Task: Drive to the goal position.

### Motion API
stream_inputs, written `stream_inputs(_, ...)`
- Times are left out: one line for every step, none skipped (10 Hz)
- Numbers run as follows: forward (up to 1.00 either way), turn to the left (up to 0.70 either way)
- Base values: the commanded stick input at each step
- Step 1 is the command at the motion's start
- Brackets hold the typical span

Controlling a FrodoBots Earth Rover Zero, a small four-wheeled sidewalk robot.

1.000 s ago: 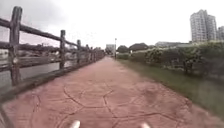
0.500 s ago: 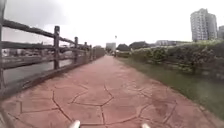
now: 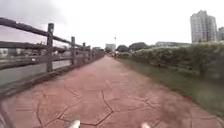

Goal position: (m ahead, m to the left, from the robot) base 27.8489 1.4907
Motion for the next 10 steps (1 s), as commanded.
stream_inputs(0.7, 0.0)
stream_inputs(0.7, 0.0)
stream_inputs(0.7, 0.0)
stream_inputs(0.7, 0.0)
stream_inputs(0.7, 0.0)
stream_inputs(0.7, 0.0)
stream_inputs(0.7, 0.0)
stream_inputs(0.7, 0.0)
stream_inputs(0.7, 0.0)
stream_inputs(0.7, 0.0)
